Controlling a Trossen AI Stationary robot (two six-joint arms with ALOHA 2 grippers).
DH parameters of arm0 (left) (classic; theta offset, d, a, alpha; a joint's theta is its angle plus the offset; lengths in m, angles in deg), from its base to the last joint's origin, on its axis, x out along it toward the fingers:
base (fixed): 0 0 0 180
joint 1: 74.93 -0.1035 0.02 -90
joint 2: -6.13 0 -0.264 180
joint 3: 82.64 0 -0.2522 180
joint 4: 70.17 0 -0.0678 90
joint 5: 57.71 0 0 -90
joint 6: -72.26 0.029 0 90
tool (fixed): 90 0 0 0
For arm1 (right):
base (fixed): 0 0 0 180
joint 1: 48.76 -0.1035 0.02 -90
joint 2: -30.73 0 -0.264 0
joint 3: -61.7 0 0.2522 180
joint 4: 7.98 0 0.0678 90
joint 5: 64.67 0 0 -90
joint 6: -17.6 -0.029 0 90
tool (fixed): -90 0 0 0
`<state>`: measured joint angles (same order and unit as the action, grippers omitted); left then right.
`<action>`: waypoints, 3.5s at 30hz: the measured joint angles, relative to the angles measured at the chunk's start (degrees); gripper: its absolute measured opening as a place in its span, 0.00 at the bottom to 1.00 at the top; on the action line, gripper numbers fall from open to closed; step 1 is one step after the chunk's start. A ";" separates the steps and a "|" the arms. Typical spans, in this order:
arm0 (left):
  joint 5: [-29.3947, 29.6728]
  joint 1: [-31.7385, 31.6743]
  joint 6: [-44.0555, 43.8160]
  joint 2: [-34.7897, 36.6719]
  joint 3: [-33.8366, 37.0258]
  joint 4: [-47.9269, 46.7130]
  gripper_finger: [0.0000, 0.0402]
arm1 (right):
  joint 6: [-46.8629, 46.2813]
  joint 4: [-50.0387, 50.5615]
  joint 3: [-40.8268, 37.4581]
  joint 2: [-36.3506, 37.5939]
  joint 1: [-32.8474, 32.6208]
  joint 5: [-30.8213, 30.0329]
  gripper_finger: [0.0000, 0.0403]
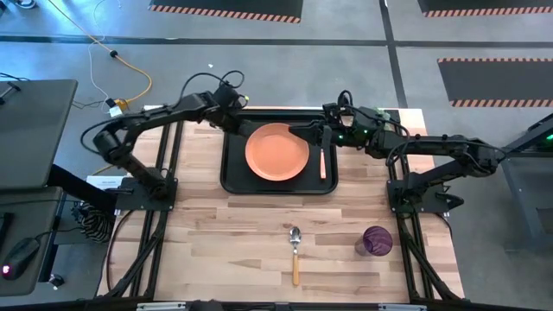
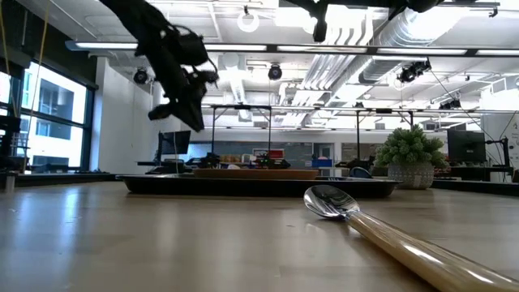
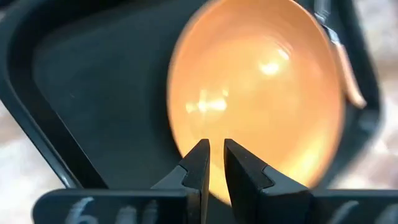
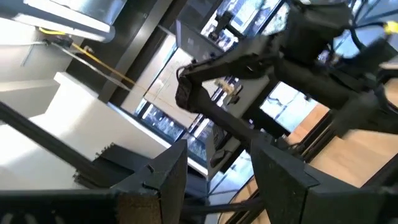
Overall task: Pick and place plate/cup/fork/spoon on tray
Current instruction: Put the yellow spoon on the black serving tray to the left of the light orange fork
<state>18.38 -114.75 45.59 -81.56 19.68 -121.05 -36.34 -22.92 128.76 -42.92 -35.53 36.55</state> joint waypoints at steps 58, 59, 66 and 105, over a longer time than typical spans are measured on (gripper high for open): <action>5.94 33.64 -6.55 30.60 0.00 -9.84 0.09 | -17.11 76.15 31.30 -1.93 -35.09 -30.16 0.41; 5.94 33.64 -6.06 30.60 0.00 -9.88 0.09 | -18.37 75.93 31.30 -2.51 -35.64 -30.15 0.41; 5.94 33.62 -5.24 30.60 0.00 -10.72 0.09 | -25.72 74.70 31.30 -8.54 -38.17 -28.42 0.41; 5.97 33.58 -1.58 30.60 0.00 -11.15 0.09 | -46.27 69.57 31.30 -35.63 -38.81 -12.41 0.41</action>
<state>24.35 -81.17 44.01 -50.95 19.68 -132.20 -82.61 46.65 160.06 -78.55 -74.34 24.14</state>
